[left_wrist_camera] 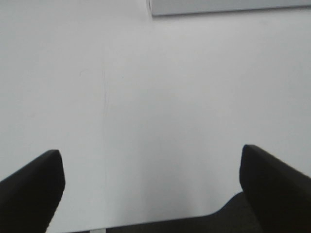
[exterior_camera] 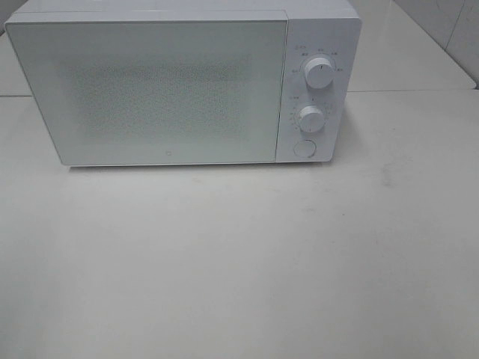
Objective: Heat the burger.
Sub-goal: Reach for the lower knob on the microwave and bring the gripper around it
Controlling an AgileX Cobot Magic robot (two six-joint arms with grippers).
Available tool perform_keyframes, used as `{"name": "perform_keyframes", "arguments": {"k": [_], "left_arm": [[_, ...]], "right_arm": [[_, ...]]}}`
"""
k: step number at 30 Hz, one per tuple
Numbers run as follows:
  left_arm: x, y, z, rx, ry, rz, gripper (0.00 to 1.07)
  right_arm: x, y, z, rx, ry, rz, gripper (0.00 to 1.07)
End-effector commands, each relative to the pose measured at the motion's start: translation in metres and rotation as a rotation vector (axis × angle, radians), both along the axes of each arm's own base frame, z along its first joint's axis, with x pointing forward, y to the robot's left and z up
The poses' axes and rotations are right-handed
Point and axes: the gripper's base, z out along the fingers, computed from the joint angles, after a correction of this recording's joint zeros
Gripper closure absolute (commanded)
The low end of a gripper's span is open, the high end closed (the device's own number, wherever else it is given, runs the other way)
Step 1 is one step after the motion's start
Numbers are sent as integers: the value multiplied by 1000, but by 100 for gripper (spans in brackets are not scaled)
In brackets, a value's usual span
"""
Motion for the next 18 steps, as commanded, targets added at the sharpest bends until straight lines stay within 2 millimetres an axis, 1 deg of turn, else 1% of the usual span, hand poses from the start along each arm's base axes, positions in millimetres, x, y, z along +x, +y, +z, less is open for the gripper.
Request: {"name": "perform_keyframes", "arguments": {"k": [1, 5, 11, 14, 18], "left_arm": [[-17, -2, 3, -54, -105, -16, 17], [-24, -1, 3, -53, -155, -16, 17], [-36, -1, 3, -47, -235, 70, 17], [-41, -1, 3, -47, -268, 75, 17], [-40, -1, 2, -47, -261, 75, 17]], "right_arm": [[-4, 0, 0, -6, -29, 3, 32], [-4, 0, 0, -6, -29, 3, 32], [-4, 0, 0, -6, -29, 3, 32], [-4, 0, 0, -6, -29, 3, 32], [-4, 0, 0, -6, -29, 3, 32]]}}
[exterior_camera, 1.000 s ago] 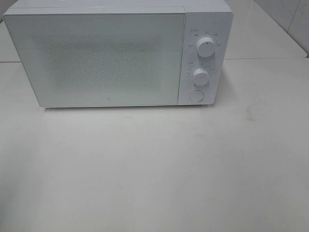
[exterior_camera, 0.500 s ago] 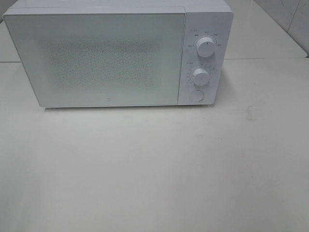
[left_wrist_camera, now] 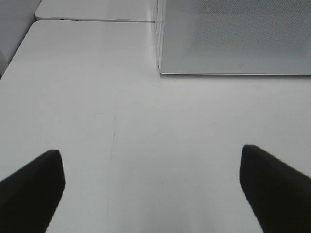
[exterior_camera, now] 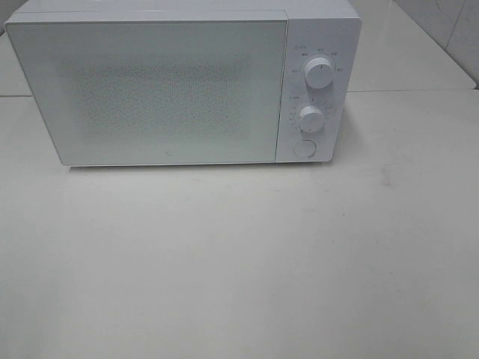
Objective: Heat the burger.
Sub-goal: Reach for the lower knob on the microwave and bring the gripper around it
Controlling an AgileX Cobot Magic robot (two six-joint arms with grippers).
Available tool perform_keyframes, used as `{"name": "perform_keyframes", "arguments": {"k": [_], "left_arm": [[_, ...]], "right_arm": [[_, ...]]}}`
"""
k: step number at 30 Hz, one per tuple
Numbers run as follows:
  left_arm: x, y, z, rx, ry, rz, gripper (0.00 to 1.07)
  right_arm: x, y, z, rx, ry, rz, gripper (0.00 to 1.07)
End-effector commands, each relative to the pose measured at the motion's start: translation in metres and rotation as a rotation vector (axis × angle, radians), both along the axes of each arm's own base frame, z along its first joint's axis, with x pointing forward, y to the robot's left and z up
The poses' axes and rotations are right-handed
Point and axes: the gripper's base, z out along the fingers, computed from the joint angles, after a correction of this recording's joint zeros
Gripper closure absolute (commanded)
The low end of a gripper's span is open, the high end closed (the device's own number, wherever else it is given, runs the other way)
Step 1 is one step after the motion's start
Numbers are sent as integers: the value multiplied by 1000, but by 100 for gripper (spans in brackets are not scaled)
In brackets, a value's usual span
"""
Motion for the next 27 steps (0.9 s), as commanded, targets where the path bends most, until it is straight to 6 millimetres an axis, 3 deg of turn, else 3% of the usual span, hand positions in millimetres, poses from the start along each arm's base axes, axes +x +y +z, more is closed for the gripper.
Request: {"name": "perform_keyframes", "arguments": {"k": [1, 27], "left_arm": [[-3, 0, -1, -1, -25, -2, 17], [-3, 0, -1, -1, -24, -2, 17]], "right_arm": [[-4, 0, 0, -6, -29, 3, 32], [-4, 0, 4, 2, -55, 3, 32]]}}
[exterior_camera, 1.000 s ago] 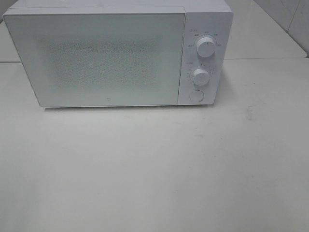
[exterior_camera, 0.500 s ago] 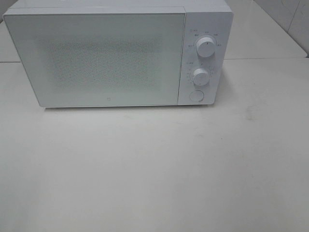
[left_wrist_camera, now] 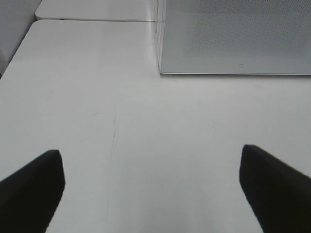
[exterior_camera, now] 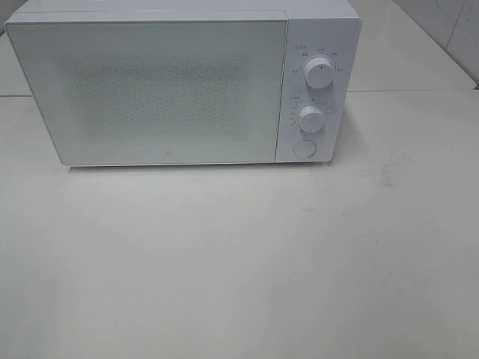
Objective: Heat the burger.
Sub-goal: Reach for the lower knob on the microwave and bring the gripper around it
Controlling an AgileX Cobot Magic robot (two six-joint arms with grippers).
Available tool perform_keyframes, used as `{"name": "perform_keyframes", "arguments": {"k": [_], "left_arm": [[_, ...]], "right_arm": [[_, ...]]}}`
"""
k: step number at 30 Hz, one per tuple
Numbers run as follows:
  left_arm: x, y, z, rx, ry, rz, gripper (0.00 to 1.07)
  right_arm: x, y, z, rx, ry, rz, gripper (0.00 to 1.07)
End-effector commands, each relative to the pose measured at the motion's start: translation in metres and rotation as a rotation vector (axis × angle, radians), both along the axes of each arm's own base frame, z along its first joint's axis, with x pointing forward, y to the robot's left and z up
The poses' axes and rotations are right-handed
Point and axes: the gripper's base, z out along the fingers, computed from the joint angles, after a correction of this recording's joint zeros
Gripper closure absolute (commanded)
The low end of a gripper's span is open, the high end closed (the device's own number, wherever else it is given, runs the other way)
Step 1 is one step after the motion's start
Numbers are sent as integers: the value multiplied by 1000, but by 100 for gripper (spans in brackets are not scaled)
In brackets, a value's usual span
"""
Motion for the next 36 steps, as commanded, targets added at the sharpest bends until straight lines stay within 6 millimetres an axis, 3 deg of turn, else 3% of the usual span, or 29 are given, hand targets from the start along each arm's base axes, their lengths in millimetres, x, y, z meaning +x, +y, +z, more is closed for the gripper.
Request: {"name": "perform_keyframes", "arguments": {"k": [1, 11, 13, 24, 28, 36], "left_arm": [[-3, 0, -1, -1, -26, -2, 17], [-3, 0, -1, -1, -26, -2, 17], [-3, 0, -1, -1, -26, -2, 17], [-3, 0, -1, -1, -26, -2, 17], [-3, 0, -1, -1, -26, -2, 17], [-3, 0, -1, -1, -26, -2, 17]], "right_arm": [[-5, 0, 7, 4, -71, 3, 31], [15, 2, 23, 11, -122, -1, 31], [33, 3, 28, 9, -114, -2, 31], [78, 7, 34, -5, -102, 4, 31], [103, 9, 24, -6, -115, 4, 31], [133, 12, 1, -7, -118, 3, 31]]}}
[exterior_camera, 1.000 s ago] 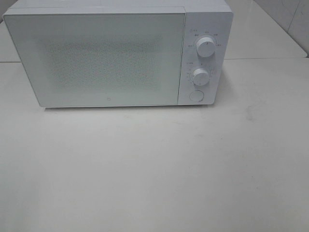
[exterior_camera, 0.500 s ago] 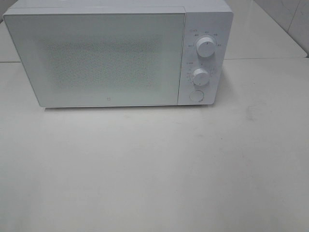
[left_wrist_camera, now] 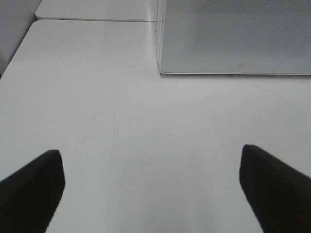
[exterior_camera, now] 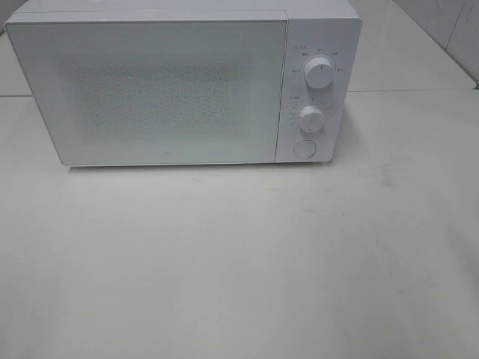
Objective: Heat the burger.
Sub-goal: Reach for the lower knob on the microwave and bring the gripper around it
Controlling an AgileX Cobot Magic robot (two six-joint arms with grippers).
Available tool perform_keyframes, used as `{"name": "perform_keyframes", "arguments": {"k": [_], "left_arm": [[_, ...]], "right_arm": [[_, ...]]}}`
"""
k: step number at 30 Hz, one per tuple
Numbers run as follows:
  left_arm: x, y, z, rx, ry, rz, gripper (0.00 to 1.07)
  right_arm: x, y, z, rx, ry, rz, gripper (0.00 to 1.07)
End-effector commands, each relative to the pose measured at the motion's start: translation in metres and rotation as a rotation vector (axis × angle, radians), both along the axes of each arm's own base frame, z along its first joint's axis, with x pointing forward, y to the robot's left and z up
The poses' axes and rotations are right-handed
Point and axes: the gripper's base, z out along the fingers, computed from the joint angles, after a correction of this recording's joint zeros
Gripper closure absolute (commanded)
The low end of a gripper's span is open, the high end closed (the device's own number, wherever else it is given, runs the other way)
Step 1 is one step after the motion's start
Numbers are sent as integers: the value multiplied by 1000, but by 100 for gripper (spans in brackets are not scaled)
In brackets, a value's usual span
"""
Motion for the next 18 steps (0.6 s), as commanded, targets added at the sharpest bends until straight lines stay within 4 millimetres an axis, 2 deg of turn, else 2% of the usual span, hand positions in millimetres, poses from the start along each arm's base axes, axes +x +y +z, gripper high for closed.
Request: {"name": "perform_keyframes", "arguments": {"k": [1, 6, 18], "left_arm": [[-3, 0, -1, -1, -26, -2, 17], [-3, 0, -1, -1, -26, -2, 17], [-3, 0, -1, -1, -26, -2, 17]], "right_arm": [[8, 0, -5, -8, -29, 1, 31], [28, 2, -18, -5, -54, -1, 31], [66, 6, -28, -43, -140, 23, 31]]}}
